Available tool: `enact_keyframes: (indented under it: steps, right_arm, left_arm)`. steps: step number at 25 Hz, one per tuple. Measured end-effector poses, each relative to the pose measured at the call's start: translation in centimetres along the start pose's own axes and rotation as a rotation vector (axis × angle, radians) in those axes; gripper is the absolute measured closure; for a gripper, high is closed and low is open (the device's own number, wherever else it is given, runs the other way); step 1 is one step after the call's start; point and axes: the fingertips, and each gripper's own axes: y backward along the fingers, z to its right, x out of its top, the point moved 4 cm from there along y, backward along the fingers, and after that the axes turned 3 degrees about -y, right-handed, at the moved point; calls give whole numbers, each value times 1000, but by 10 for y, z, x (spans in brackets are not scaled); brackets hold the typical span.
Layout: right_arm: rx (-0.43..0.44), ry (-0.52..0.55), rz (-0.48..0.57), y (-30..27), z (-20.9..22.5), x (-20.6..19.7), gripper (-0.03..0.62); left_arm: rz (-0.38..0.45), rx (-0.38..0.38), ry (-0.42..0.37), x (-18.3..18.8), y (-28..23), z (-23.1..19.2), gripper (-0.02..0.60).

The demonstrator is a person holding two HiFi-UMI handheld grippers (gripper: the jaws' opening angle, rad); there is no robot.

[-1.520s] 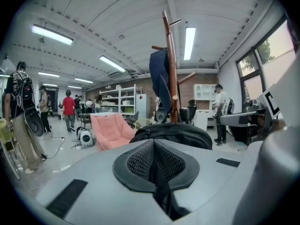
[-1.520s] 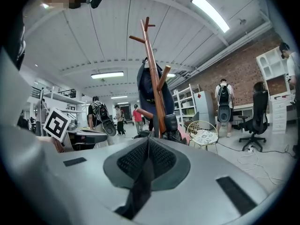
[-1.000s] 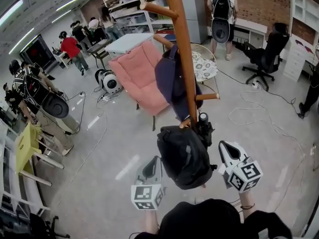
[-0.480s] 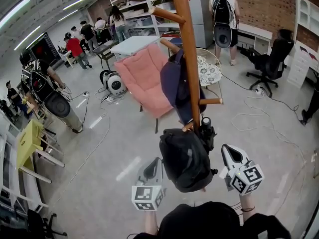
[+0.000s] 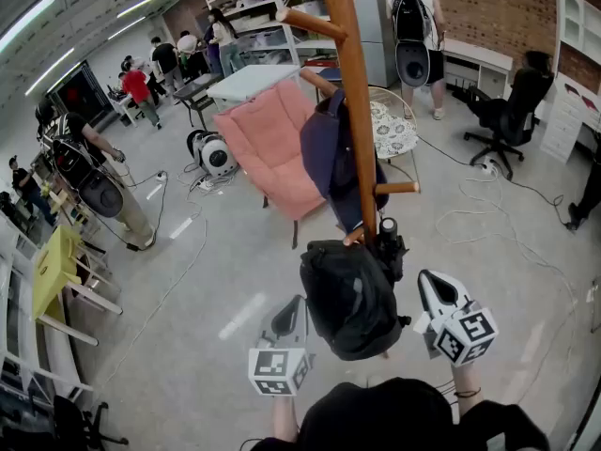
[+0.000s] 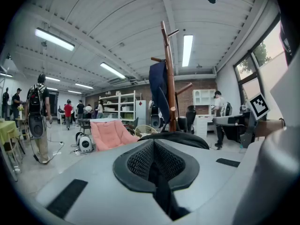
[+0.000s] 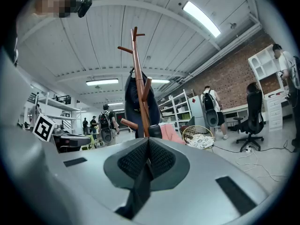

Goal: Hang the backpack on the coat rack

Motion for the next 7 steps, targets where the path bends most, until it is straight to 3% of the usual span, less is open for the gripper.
enact_keyframes:
  steps: [7]
  right_arm:
    - [-14, -5, 4, -1, 5, -2, 582]
  left_arm:
    - [2, -3, 5, 0, -4, 0, 566]
